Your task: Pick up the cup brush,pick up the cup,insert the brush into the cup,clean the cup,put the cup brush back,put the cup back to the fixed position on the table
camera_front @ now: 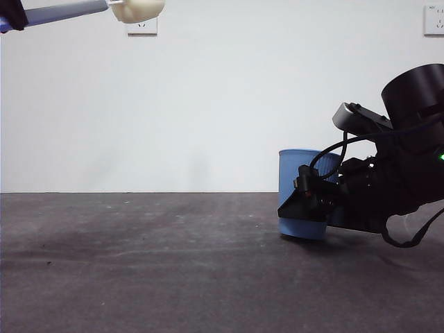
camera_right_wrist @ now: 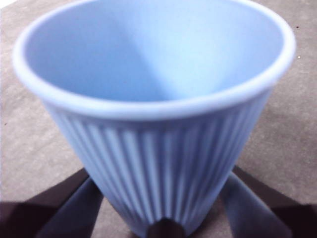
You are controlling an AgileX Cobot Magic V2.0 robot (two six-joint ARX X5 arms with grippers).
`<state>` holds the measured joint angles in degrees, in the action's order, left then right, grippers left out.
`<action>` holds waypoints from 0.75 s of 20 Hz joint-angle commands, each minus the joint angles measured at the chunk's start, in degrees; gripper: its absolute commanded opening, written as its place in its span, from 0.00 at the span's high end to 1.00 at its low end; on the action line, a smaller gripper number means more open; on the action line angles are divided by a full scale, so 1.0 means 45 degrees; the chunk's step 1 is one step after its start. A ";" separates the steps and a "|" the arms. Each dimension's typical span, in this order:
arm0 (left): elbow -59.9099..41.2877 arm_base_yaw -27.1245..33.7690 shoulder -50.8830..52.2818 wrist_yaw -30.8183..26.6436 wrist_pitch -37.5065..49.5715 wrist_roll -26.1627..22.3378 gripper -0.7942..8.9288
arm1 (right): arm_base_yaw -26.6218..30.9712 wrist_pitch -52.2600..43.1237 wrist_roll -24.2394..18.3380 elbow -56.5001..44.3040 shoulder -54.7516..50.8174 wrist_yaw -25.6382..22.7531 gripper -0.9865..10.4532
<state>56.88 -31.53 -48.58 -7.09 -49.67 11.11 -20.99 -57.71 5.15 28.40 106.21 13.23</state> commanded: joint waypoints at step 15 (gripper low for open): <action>-0.0097 0.0005 -0.0117 0.0680 -0.2195 -0.3623 0.93 | -0.0563 1.3906 -0.4099 0.2715 -0.5790 -0.1690 0.93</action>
<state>56.88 -31.53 -49.01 -4.25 -59.51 -2.57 -23.24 2.39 -10.09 40.45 80.03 5.82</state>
